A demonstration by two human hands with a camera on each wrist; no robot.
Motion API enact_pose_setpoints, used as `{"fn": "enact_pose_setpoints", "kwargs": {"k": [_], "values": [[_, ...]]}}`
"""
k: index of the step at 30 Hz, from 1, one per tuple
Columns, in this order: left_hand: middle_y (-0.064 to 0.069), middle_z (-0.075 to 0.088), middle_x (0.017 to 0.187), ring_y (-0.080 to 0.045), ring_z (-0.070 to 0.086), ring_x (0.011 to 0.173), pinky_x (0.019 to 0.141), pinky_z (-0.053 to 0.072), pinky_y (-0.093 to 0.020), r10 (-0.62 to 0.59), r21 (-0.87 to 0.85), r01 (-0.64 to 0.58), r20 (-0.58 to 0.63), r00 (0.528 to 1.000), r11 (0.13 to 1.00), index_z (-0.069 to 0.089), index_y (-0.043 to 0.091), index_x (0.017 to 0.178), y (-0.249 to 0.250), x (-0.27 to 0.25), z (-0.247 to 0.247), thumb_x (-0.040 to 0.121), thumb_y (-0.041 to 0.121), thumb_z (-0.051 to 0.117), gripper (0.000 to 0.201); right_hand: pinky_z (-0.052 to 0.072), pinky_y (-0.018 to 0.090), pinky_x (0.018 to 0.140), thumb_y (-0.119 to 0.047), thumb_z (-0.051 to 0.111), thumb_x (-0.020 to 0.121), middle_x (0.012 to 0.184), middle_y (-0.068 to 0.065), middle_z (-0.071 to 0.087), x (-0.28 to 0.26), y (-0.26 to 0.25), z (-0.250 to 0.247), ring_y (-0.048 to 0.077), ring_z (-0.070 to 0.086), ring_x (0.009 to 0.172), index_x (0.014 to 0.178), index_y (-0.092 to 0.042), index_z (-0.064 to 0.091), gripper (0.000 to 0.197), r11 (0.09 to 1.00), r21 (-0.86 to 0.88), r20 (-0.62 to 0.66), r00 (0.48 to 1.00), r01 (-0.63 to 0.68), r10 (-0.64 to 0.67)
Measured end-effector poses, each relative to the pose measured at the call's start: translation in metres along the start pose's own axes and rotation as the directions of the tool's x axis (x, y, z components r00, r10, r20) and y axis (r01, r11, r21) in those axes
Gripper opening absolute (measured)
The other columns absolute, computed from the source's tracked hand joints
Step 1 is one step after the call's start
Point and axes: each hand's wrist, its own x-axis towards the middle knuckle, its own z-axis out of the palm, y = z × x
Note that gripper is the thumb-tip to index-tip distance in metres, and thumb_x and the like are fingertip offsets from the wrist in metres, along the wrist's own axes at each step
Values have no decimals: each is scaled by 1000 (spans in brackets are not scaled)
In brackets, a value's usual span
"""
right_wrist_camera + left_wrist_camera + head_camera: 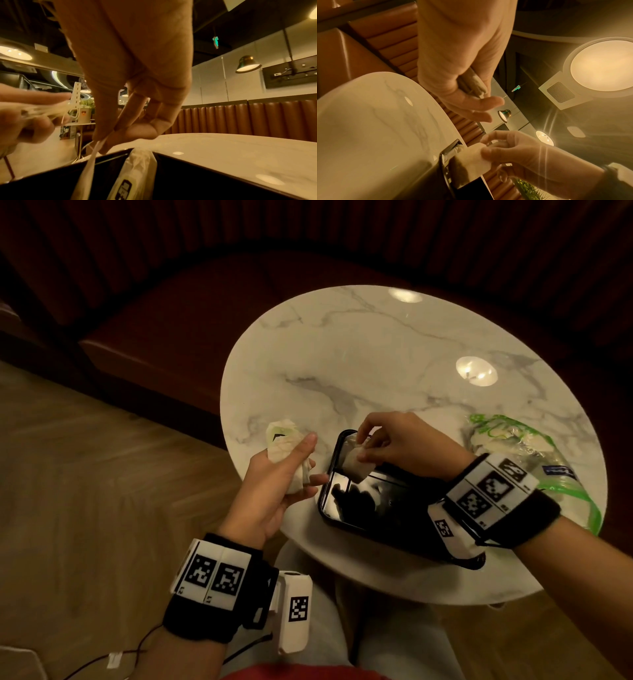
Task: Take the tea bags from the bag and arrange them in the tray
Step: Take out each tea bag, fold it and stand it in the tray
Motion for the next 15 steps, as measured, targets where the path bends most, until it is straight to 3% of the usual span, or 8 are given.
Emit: {"fn": "enact_pose_setpoints", "kwargs": {"k": [5, 11, 15], "values": [[-5, 61, 76, -18, 70, 61, 49, 55, -21, -26, -26, 26, 0, 1000, 999, 62, 8, 100, 2, 0, 0, 85, 28, 71, 27, 43, 16, 64, -24, 77, 81, 77, -8, 68, 18, 0, 9, 1, 61, 72, 81, -22, 68, 10, 987, -159, 59, 998, 17, -7], [-12, 58, 81, -25, 70, 65, 64, 62, -32, -143, -154, 150, 55, 988, 977, 57, 1, 108, 4, 2, 2, 89, 28, 66, 34, 38, 22, 62, -24, 77, 80, 67, -12, 57, 30, 6, 20, 1, 52, 63, 80, -21, 69, 8, 989, -148, -34, 999, -20, 15], [-17, 56, 88, -35, 69, 77, 72, 60, -39, -178, -287, 215, 150, 972, 933, 50, -2, 121, 8, -1, 0, 95, 18, 50, 33, 50, 28, 66, -24, 74, 83, 83, 0, 67, 27, 5, 18, 2, 55, 63, 92, -17, 70, 12, 997, -74, -106, 994, -31, 23]]}}
